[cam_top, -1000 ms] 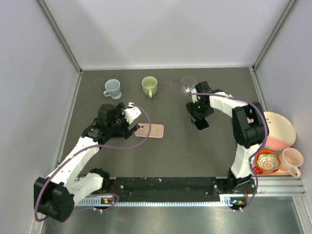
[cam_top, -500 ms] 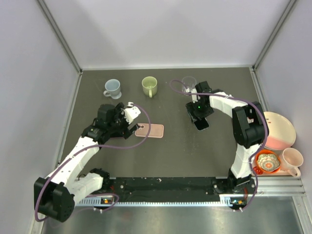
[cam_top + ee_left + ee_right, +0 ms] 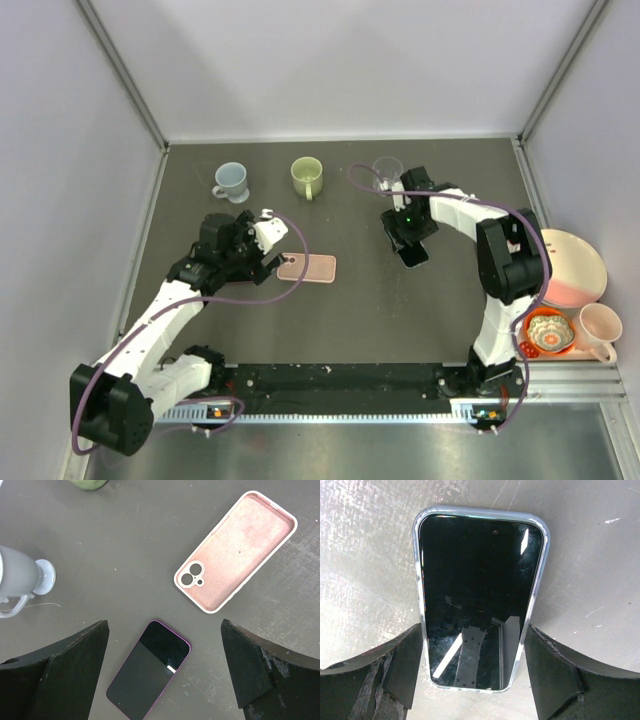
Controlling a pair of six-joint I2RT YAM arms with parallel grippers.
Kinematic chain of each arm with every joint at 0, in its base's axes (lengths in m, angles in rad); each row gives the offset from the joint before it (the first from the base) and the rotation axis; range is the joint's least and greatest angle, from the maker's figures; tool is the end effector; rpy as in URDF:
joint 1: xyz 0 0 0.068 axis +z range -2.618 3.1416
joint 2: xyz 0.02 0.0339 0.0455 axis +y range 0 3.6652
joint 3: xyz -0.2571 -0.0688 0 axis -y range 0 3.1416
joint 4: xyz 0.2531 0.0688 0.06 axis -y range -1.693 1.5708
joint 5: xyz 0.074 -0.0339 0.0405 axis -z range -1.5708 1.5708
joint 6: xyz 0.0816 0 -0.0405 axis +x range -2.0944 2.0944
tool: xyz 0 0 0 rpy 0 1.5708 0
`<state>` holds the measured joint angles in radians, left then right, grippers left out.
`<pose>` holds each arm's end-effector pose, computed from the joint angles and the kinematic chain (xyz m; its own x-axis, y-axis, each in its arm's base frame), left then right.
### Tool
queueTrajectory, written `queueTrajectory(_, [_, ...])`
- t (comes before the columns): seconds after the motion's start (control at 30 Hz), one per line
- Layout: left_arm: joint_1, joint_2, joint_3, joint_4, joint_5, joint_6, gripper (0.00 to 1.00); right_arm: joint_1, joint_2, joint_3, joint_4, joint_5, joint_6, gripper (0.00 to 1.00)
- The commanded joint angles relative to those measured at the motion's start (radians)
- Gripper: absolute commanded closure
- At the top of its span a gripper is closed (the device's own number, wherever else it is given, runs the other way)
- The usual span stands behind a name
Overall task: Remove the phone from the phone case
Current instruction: Pick up the phone at the center of the board.
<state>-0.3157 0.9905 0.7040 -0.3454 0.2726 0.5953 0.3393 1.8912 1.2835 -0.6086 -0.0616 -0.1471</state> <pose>0.2421 -0.1022 0.2244 -0.1814 0.6274 -0.7573 0.7334 0.5993 0.3208 0.3727 0.1369 0.1165 -0.8232 -0.4457 -0.3518 -0.4782 0.8783 0.0062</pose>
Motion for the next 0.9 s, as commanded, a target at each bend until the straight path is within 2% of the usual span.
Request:
queueTrajectory(0.0, [0.004, -0.007, 0.000, 0.031, 0.013, -0.019, 0.01, 0.013, -0.073, 0.030, 0.021, -0.018, -0.043, 1.00])
queueTrajectory(0.33, [0.007, -0.001, 0.008, 0.034, 0.002, -0.028, 0.01, 0.018, -0.158, 0.022, 0.015, -0.075, -0.101, 1.00])
queueTrajectory(0.87, [0.012, 0.033, 0.057, 0.028, 0.016, -0.086, 0.01, 0.144, -0.320, 0.020, 0.041, -0.135, -0.238, 1.00])
